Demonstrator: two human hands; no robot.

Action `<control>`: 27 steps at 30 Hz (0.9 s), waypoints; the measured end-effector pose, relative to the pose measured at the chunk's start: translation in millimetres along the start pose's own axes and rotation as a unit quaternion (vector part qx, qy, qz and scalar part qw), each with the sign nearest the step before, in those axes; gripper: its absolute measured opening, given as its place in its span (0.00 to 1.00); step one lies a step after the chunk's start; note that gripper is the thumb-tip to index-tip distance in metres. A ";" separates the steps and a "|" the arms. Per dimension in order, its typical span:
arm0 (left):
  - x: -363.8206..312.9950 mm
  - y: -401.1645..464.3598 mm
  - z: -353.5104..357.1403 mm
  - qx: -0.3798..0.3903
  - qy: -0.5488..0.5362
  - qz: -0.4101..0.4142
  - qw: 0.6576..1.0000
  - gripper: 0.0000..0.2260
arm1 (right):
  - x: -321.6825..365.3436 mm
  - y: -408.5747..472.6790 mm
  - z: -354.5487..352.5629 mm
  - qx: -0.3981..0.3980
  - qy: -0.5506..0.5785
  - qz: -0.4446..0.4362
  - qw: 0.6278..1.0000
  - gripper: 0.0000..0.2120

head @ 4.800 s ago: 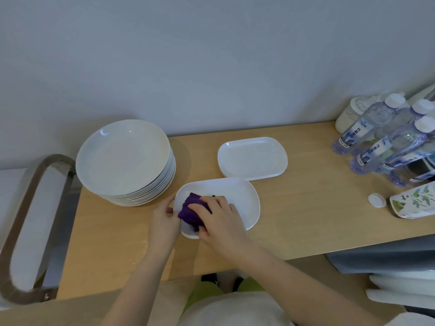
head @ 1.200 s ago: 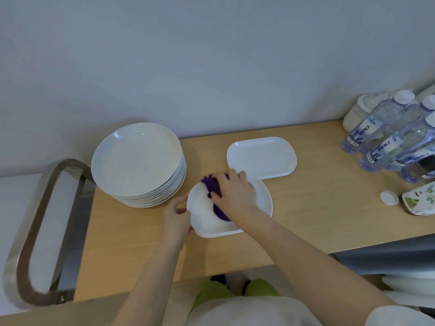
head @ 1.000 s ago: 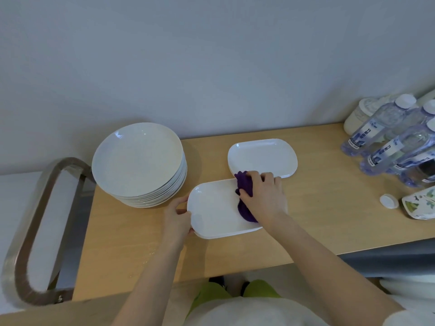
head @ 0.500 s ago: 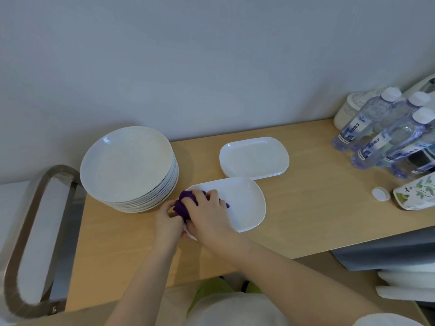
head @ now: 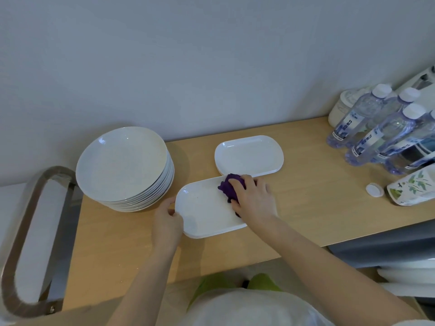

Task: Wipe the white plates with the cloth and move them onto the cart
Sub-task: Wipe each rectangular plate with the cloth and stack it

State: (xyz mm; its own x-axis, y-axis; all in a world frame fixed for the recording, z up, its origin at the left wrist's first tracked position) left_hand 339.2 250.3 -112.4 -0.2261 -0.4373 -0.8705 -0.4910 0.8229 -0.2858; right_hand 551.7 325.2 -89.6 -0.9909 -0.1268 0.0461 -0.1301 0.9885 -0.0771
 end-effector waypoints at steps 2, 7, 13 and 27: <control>-0.4 -0.2 -0.7 -0.010 0.021 0.007 1.000 0.19 | 4.3 4.2 -1.0 -0.002 -0.004 0.013 1.000 0.21; -1.5 -1.3 0.0 -0.005 0.038 0.017 0.999 0.20 | 2.7 11.3 -6.9 -0.007 0.033 0.033 0.999 0.20; 0.6 -2.9 0.4 -0.009 0.058 0.036 0.998 0.21 | -27.9 12.5 -31.4 -0.045 0.143 0.067 0.986 0.21; -80.5 4.3 52.4 0.023 0.163 0.213 0.963 0.17 | -119.2 -12.2 -1.0 0.034 0.165 0.198 0.965 0.22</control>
State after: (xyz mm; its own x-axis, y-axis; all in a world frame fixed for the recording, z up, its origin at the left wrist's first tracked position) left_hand 399.5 308.1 -64.6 -0.6542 -0.1406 -0.7431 -0.2590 0.9648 0.0454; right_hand 671.5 328.4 -93.2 -0.8990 0.3050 0.3142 0.2438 0.9447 -0.2195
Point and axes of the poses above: each hand's wrist, its own y-axis towards the middle knuckle, its own z-axis out of the palm, x = y × z, the point moved 7 cm from there along y, towards the middle knuckle, and after that the axes turned 8 degrees about z, right-handed, at the moved point
